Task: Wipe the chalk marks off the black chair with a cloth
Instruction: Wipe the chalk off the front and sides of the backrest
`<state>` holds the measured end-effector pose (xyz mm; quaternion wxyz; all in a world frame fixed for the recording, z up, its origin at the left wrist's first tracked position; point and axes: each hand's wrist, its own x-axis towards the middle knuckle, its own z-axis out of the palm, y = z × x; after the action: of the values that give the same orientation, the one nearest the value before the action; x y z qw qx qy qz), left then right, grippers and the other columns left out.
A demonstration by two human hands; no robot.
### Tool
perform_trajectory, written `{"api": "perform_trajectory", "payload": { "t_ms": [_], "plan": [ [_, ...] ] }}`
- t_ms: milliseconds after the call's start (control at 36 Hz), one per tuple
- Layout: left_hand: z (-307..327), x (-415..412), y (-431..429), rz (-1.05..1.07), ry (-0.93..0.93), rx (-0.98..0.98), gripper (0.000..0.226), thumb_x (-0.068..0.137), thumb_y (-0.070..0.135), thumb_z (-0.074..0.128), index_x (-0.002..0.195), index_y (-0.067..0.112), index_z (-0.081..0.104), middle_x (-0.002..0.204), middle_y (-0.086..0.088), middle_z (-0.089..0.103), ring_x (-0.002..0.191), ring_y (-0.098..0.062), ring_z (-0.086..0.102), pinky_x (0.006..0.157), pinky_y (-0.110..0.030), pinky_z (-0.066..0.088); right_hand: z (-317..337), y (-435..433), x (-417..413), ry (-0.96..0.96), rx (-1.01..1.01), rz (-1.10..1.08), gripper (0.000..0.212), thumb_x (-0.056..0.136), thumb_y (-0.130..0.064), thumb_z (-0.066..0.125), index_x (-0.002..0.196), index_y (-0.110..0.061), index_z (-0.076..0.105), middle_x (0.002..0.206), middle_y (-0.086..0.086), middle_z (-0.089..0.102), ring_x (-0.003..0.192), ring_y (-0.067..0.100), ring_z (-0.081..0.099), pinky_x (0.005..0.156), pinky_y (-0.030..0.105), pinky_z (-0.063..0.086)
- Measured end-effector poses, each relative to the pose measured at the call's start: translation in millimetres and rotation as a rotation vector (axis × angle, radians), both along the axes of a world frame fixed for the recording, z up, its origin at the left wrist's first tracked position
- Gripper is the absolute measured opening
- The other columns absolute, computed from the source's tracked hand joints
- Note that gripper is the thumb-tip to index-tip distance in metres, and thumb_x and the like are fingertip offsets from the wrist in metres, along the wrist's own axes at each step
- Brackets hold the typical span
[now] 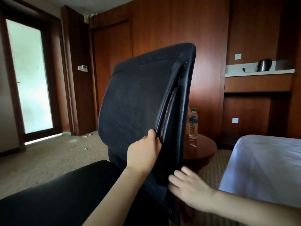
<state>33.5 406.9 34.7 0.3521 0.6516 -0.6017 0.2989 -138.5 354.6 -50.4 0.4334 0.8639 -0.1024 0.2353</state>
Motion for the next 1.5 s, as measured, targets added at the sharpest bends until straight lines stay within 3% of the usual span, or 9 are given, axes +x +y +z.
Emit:
{"api": "perform_trajectory", "payload": {
  "t_ms": [167,389,528,694,861,1000,1222,1389,1500],
  "plan": [
    [-8,-9,9,-0.132,0.187,0.036,0.027,0.096,0.040,0.040,0.088,0.018,0.028,0.087,-0.005,0.063,0.081,-0.037,0.060,0.060,-0.035,0.036,92,15,7,-0.396,0.155,0.163,0.025,0.084,-0.012,0.047,0.091,-0.007,0.070,0.095,0.011,0.060,0.088,0.026,0.046,0.075,0.037,0.045],
    [-26,15,11,-0.182,-0.048,-0.008,0.029,0.084,0.043,0.047,0.074,0.017,0.037,0.053,0.004,0.050,0.039,-0.022,0.050,0.040,-0.022,0.023,43,-7,24,-0.448,0.214,0.335,0.018,0.083,-0.009,0.067,0.096,0.003,0.071,0.103,0.017,0.063,0.093,0.031,0.054,0.089,0.037,0.048],
    [-42,22,11,-0.386,0.171,0.055,0.025,0.094,0.041,0.047,0.085,0.020,0.036,0.068,0.008,0.048,0.064,-0.016,0.052,0.057,-0.031,0.033,10,-19,23,-0.453,0.146,0.357,0.015,0.086,-0.009,0.064,0.097,0.000,0.070,0.114,0.011,0.051,0.100,0.030,0.051,0.093,0.035,0.044],
    [-59,37,15,-0.409,0.071,0.069,0.021,0.091,0.045,0.031,0.082,0.027,0.039,0.067,0.011,0.048,0.070,-0.014,0.050,0.055,-0.025,0.034,-34,-33,17,-0.406,0.110,0.321,0.012,0.091,-0.005,0.058,0.094,-0.009,0.069,0.111,0.008,0.052,0.096,0.025,0.053,0.091,0.038,0.042],
    [-59,48,20,-0.330,0.093,0.094,0.030,0.089,0.046,0.031,0.085,0.022,0.047,0.065,0.010,0.048,0.061,-0.012,0.048,0.055,-0.027,0.031,-41,-36,7,-0.295,0.094,0.239,0.009,0.088,-0.008,0.062,0.088,-0.011,0.070,0.103,0.007,0.065,0.096,0.023,0.054,0.090,0.037,0.038],
    [-55,53,26,-0.268,0.242,0.105,0.011,0.094,0.026,0.048,0.088,0.018,0.050,0.057,0.009,0.044,0.052,-0.011,0.044,0.055,-0.031,0.029,-20,-28,7,-0.206,0.053,0.224,0.009,0.082,-0.004,0.066,0.078,-0.012,0.066,0.093,0.005,0.065,0.080,0.022,0.058,0.086,0.034,0.037],
    [-48,47,26,-0.323,0.418,0.120,0.013,0.095,0.027,0.047,0.087,0.016,0.049,0.073,0.003,0.059,0.069,-0.020,0.056,0.067,-0.045,0.047,119,-10,38,-0.794,0.197,0.308,0.007,0.076,-0.002,0.064,0.082,-0.001,0.068,0.087,0.014,0.061,0.087,0.021,0.044,0.079,0.031,0.032],
    [-52,40,29,-0.382,0.478,0.175,0.018,0.093,0.036,0.049,0.100,0.020,0.053,0.090,0.006,0.067,0.083,-0.017,0.063,0.076,-0.044,0.051,75,-7,62,-0.660,0.101,0.248,0.001,0.074,-0.002,0.064,0.074,-0.003,0.064,0.084,0.013,0.062,0.077,0.027,0.046,0.067,0.037,0.038],
    [-55,40,31,-0.360,0.467,0.147,0.007,0.092,0.027,0.050,0.085,0.025,0.050,0.071,0.006,0.061,0.069,-0.012,0.059,0.068,-0.042,0.049,27,-4,55,-0.551,0.066,0.249,0.010,0.080,-0.004,0.065,0.072,-0.008,0.064,0.084,0.009,0.064,0.070,0.026,0.053,0.066,0.036,0.038]
  ]
}}
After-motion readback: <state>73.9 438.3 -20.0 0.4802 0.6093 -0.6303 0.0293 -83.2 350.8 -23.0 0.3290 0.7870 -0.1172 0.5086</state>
